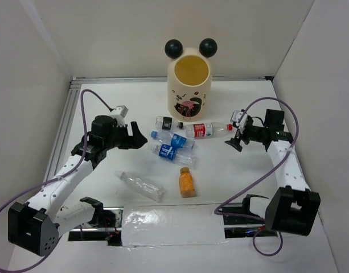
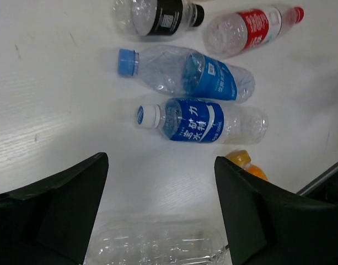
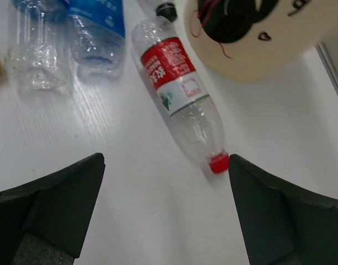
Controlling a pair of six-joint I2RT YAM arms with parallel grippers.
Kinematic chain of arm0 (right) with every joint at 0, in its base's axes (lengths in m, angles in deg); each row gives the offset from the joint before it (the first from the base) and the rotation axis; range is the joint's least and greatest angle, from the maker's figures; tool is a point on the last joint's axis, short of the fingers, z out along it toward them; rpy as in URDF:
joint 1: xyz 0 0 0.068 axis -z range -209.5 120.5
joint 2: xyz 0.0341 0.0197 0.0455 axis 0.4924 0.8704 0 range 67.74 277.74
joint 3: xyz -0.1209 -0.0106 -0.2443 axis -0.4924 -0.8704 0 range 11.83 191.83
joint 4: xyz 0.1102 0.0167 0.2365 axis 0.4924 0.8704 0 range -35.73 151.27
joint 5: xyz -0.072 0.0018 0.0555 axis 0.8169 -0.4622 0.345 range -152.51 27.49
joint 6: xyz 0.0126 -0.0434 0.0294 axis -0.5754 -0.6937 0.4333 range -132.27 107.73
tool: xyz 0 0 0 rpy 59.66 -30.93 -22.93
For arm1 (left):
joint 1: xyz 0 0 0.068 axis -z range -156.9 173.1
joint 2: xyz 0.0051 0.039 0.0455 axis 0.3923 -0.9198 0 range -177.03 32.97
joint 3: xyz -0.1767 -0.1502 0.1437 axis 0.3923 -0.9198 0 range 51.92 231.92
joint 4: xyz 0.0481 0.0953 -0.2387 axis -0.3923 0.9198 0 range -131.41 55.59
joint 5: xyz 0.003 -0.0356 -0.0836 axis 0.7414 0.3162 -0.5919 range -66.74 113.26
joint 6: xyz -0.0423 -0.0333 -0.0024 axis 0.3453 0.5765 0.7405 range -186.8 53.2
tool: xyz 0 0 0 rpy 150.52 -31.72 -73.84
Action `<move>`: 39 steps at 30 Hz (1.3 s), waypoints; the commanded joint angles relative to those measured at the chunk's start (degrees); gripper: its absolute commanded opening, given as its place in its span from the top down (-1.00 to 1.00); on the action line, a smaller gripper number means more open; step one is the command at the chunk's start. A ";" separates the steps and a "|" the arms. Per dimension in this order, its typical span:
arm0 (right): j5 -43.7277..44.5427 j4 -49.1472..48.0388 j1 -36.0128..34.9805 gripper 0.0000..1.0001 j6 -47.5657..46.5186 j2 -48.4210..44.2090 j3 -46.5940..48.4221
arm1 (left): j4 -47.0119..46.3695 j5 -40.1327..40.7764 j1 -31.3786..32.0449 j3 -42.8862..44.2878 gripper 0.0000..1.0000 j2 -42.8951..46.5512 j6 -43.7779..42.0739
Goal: Put the plastic bottles in the bin
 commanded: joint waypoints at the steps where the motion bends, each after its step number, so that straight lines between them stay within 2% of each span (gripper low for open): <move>1: -8.42 4.42 -2.45 -1.00 -16.34 6.31 3.38 | -0.95 0.42 2.29 -1.28 -0.82 -0.19 -0.39; 3: -8.42 3.46 -4.03 -1.00 -20.21 11.76 4.62 | -1.65 0.95 3.52 -2.16 -0.84 -0.19 -0.39; 7: -4.47 -6.38 -7.98 -1.00 -20.22 18.18 4.62 | -1.65 1.47 4.67 -2.17 -0.84 -1.51 0.13; 12: -0.34 -7.45 -10.89 -1.00 -23.90 29.06 11.63 | -1.65 2.09 5.29 -2.17 -0.84 -3.27 0.13; 16: 3.79 -11.75 -12.73 -1.00 -23.91 33.39 13.49 | -1.65 3.24 5.29 -2.17 -0.84 -3.27 0.66; 21: 6.25 -9.65 -15.55 -1.00 -25.05 38.84 17.36 | -1.65 4.29 5.82 -2.69 -0.84 -3.27 1.19; 27: 12.75 -11.05 -19.67 -1.00 -25.05 42.79 16.84 | -1.13 4.82 6.34 -2.69 -0.84 -2.74 1.19; 29: 14.86 -10.44 -20.20 -0.94 -26.10 42.80 16.14 | -1.13 4.82 6.34 -2.69 -0.84 -2.74 1.71; 33: 15.75 -6.06 -20.21 -0.59 -28.91 42.28 14.03 | -0.60 5.35 6.87 -3.92 -0.84 -0.81 2.24; 34: 15.75 -2.21 -20.21 -0.34 -30.49 40.62 14.02 | -0.60 5.87 6.87 -3.93 -0.84 -0.81 2.24; 35: 15.75 -0.87 -19.69 -0.19 -30.50 39.74 14.02 | -0.60 5.87 6.87 -4.53 -0.84 -0.28 2.24; 39: 11.02 6.51 -16.79 0.18 -30.50 33.15 15.34 | -0.60 5.87 7.40 -4.54 -0.84 0.24 2.85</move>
